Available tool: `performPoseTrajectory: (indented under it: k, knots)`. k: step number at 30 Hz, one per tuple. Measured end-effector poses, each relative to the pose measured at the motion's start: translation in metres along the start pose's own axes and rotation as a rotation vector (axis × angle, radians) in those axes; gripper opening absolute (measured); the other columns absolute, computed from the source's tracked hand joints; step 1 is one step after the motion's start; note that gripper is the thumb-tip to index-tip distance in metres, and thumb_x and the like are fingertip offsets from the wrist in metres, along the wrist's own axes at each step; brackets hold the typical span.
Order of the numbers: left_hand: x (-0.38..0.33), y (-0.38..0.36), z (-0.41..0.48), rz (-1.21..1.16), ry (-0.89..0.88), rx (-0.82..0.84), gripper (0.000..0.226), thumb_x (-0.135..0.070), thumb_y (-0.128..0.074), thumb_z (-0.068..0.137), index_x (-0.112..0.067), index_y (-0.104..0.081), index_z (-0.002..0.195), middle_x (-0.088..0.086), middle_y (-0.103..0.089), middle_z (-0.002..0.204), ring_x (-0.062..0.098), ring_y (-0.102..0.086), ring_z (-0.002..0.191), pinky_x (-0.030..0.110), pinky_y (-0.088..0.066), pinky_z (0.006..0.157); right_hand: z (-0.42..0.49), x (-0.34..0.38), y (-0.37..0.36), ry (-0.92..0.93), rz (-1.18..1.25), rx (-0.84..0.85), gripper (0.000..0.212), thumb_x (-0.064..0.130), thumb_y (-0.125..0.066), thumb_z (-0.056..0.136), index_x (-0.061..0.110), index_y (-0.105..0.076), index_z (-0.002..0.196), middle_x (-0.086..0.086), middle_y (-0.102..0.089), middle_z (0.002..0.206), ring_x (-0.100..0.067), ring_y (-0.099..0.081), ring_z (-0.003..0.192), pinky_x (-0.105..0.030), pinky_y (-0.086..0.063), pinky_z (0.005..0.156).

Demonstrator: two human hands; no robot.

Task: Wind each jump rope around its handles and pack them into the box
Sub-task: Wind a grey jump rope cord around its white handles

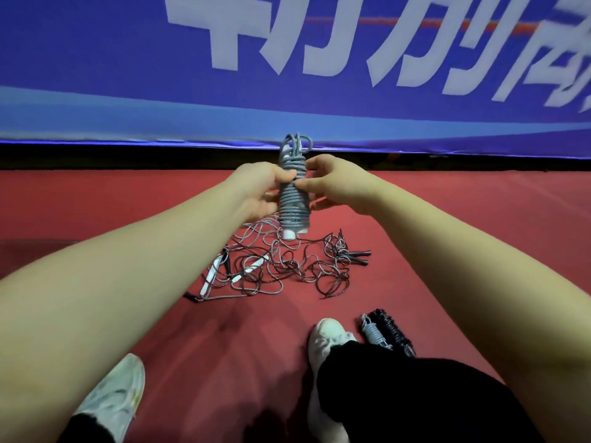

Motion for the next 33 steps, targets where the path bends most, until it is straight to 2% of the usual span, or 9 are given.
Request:
performPoseTrajectory:
  k: [6, 10, 14, 17, 20, 22, 26, 28, 33]
  knots:
    - [0.056, -0.034, 0.022, 0.144, 0.142, -0.033, 0.013, -0.008, -0.058, 0.090, -0.016, -0.058, 0.081, -0.002, -0.060, 0.075, 0.010, -0.057, 0.069, 0.023, -0.049, 0.065, -0.017, -0.055, 0.043, -0.029, -0.180, -0.115, 0.038, 0.013, -0.071, 0.082, 0.013, -0.051, 0.114, -0.008, -0.062, 0.093, -0.022, -0.062, 0.081, -0.040, -0.055, 0.078]
    - [0.117, -0.055, 0.046, 0.085, 0.259, -0.034, 0.014, -0.009, -0.055, 0.093, -0.012, -0.056, 0.079, 0.001, -0.058, 0.075, 0.011, -0.056, 0.067, 0.021, -0.051, 0.056, -0.023, -0.122, 0.057, -0.055, -0.180, -0.200, 0.029, 0.018, -0.072, 0.081, 0.019, -0.055, 0.104, -0.008, -0.067, 0.096, -0.016, -0.061, 0.080, -0.029, -0.051, 0.076]
    - [0.199, -0.066, 0.075, 0.056, 0.402, -0.044, 0.011, -0.006, -0.054, 0.094, -0.011, -0.058, 0.085, 0.001, -0.059, 0.077, 0.009, -0.056, 0.067, 0.021, -0.050, 0.061, -0.028, -0.206, 0.045, -0.163, -0.209, -0.111, 0.028, 0.020, -0.072, 0.081, 0.015, -0.058, 0.105, -0.005, -0.066, 0.098, -0.017, -0.062, 0.087, -0.034, -0.050, 0.089]
    - [0.266, -0.067, 0.087, 0.031, 0.533, -0.050, 0.019, -0.005, -0.053, 0.094, -0.011, -0.059, 0.110, 0.003, -0.061, 0.082, 0.011, -0.058, 0.072, 0.023, -0.051, 0.070, -0.039, -0.264, 0.021, -0.242, -0.195, 0.027, 0.037, 0.017, -0.076, 0.078, 0.015, -0.053, 0.107, 0.000, -0.059, 0.099, -0.015, -0.058, 0.086, -0.021, -0.046, 0.081]
    - [0.325, -0.061, 0.088, 0.041, 0.660, -0.070, 0.033, -0.004, -0.052, 0.095, -0.003, -0.053, 0.127, 0.010, -0.059, 0.103, 0.020, -0.062, 0.102, 0.028, -0.046, 0.089, -0.051, -0.319, -0.008, -0.337, -0.229, 0.164, 0.051, 0.015, -0.078, 0.075, 0.006, -0.048, 0.115, -0.001, -0.055, 0.102, -0.015, -0.055, 0.086, -0.014, -0.039, 0.071]
    - [0.356, -0.058, 0.086, 0.082, 0.718, -0.079, 0.034, -0.005, -0.052, 0.095, -0.002, -0.052, 0.129, 0.013, -0.057, 0.110, 0.023, -0.056, 0.113, 0.029, -0.043, 0.094, -0.058, -0.352, -0.023, -0.379, -0.259, 0.201, 0.053, 0.017, -0.079, 0.074, 0.005, -0.046, 0.115, -0.001, -0.055, 0.099, -0.016, -0.055, 0.085, -0.016, -0.039, 0.071]
    - [0.404, -0.055, 0.088, 0.148, 0.793, -0.073, 0.033, -0.004, -0.047, 0.097, 0.001, -0.049, 0.129, 0.011, -0.057, 0.101, 0.020, -0.051, 0.105, 0.029, -0.040, 0.100, -0.078, -0.408, -0.047, -0.498, -0.287, 0.218, 0.053, 0.018, -0.077, 0.075, 0.006, -0.045, 0.116, -0.005, -0.058, 0.099, -0.021, -0.057, 0.085, -0.032, -0.047, 0.084]
    - [0.423, -0.057, 0.086, 0.182, 0.841, -0.049, 0.034, -0.004, -0.045, 0.097, 0.003, -0.047, 0.130, 0.016, -0.056, 0.113, 0.023, -0.052, 0.110, 0.031, -0.040, 0.102, -0.090, -0.428, -0.052, -0.559, -0.324, 0.208, 0.053, 0.020, -0.076, 0.075, 0.008, -0.046, 0.117, -0.009, -0.061, 0.102, -0.026, -0.060, 0.091, -0.038, -0.048, 0.085]
    - [0.446, -0.064, 0.080, 0.213, 0.900, 0.005, 0.031, -0.005, -0.043, 0.098, -0.003, -0.050, 0.129, 0.014, -0.054, 0.132, 0.022, -0.052, 0.113, 0.031, -0.039, 0.101, -0.102, -0.438, -0.060, -0.567, -0.610, 0.209, 0.050, 0.032, -0.064, 0.083, 0.010, -0.043, 0.123, -0.011, -0.054, 0.118, -0.030, -0.054, 0.107, -0.033, -0.041, 0.077]
Point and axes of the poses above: each hand's wrist, its own z-axis towards the middle knuckle, its own y-axis out of the back of the hand, x = y × z, the point moved 10 cm from there along z, towards the middle knuckle
